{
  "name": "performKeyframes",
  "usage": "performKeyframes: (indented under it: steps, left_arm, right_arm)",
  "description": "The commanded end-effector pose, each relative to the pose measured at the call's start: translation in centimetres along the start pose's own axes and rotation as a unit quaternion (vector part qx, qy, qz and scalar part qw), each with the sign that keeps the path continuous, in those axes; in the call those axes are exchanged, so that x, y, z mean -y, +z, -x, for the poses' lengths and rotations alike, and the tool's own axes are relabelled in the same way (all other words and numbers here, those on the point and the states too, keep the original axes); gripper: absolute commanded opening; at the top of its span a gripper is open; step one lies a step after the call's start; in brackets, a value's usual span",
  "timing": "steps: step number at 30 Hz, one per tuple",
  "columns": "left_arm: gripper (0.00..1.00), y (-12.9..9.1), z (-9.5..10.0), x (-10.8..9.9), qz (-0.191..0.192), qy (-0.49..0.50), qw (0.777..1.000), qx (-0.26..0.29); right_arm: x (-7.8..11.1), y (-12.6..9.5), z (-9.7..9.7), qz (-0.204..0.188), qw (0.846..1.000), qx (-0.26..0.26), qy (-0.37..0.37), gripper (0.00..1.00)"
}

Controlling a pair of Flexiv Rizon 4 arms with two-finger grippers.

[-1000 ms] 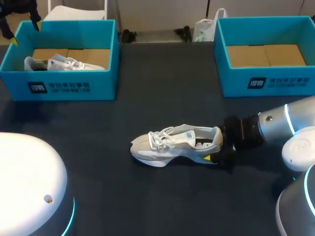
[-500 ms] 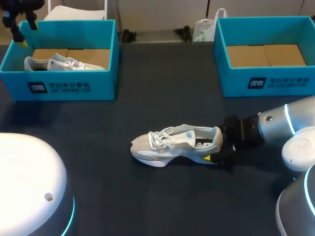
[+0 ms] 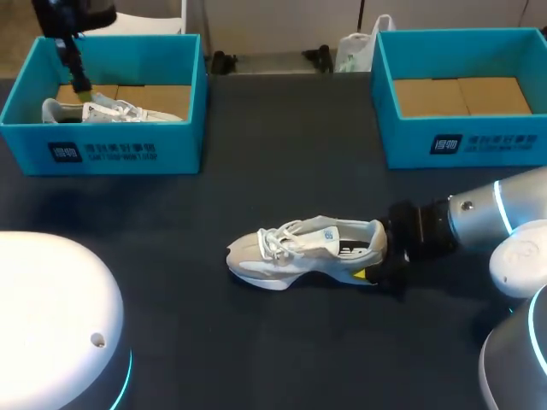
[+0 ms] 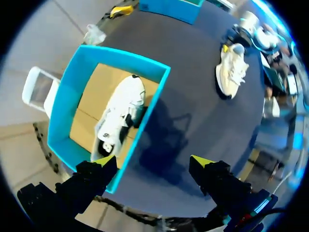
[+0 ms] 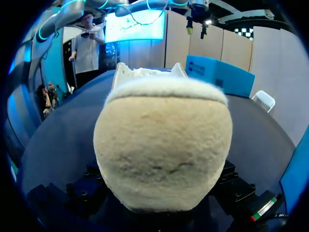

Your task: Take the shoe out of the shoebox, open the shoe tongue, remove and reinsert the insole, then place the shoe into the shoebox

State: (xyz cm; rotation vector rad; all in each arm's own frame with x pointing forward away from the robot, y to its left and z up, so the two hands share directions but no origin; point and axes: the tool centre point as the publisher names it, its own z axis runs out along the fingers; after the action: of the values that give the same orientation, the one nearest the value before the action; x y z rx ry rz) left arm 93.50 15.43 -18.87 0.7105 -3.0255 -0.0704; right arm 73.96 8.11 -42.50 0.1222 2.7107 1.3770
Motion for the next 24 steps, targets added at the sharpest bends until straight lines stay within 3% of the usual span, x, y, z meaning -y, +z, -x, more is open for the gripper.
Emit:
performKeyframes:
  steps: [1,5,12,13,19,24]
  left_arm:
    - [1.00,0.1,-3.0,0.9,0.038,-0.392,0.918,-0.036]
    - [1.00,-0.1,-6.2,1.8,0.000,-0.441,0.895,-0.064]
    - [1.00,-0.2,-11.6,3.5,-0.015,-0.519,0.848,-0.110]
    - [1.00,-0.2,-12.6,3.8,-0.015,-0.545,0.831,-0.111]
    - [1.00,0.3,-17.7,4.8,-0.005,-0.567,0.813,-0.130]
    - [1.00,1.0,-22.1,5.4,-0.028,-0.586,0.800,-0.128]
  right_arm:
    - [0.0,0.7,-0.2,-0.003,1.000,0.001,0.000,0.00]
    - [0.0,0.7,-0.2,-0.003,1.000,0.001,0.000,0.00]
    - [0.0,0.7,-0.2,-0.003,1.000,0.001,0.000,0.00]
    - [0.0,0.7,-0.2,-0.003,1.000,0.001,0.000,0.00]
    - [0.0,0.7,-0.2,-0.003,1.000,0.001,0.000,0.00]
    - [0.0,0.7,-0.2,-0.003,1.000,0.001,0.000,0.00]
